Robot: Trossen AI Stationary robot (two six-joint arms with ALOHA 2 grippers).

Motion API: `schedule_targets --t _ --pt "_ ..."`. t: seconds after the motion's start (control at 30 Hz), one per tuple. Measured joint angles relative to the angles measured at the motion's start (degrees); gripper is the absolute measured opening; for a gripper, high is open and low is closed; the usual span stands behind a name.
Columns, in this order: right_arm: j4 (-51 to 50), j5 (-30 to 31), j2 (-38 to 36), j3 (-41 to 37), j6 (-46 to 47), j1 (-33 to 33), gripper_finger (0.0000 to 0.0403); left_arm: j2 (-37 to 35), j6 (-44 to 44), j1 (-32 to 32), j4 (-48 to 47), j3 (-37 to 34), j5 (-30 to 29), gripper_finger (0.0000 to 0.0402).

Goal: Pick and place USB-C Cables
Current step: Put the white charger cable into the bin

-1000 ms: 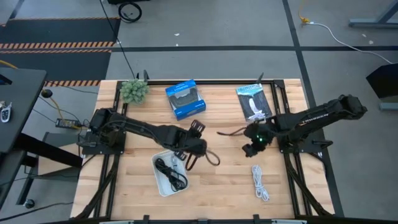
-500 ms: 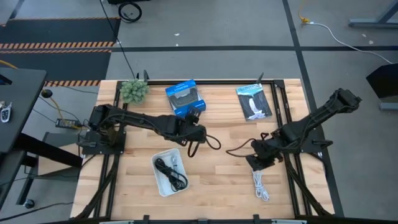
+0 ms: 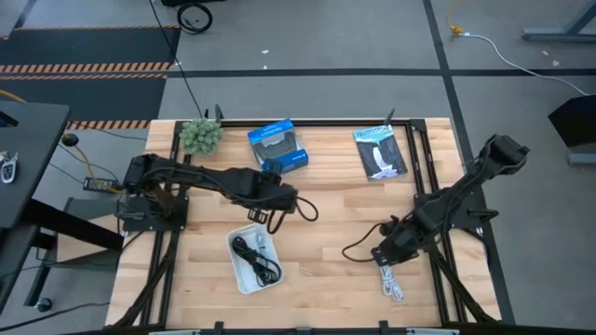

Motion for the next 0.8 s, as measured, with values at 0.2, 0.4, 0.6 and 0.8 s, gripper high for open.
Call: schedule_targets --t 0.2,0.4,0.6,0.8 --pt "5.5 2.3 6.7 0.0 -0.7 0.6 0.0162 -4.8 -5.2 -3.7 -0.6 0.0 0.0 0.0172" --pt "17.8 14.1 10.2 0.0 -1.2 0.5 0.0162 -8.7 -9.1 -7.3 -0.8 0.0 0.0 0.0172" --pt "32.3 22.1 16.8 0.0 -1.5 0.4 0.0162 -11.9 -15.5 -12.5 -4.9 0.0 0.0 0.0172" --pt "48.7 30.2 23.0 0.0 -4.5 -0.4 0.0162 -13.3 -18.7 -17.4 -5.6 0.0 -0.5 0.0172"
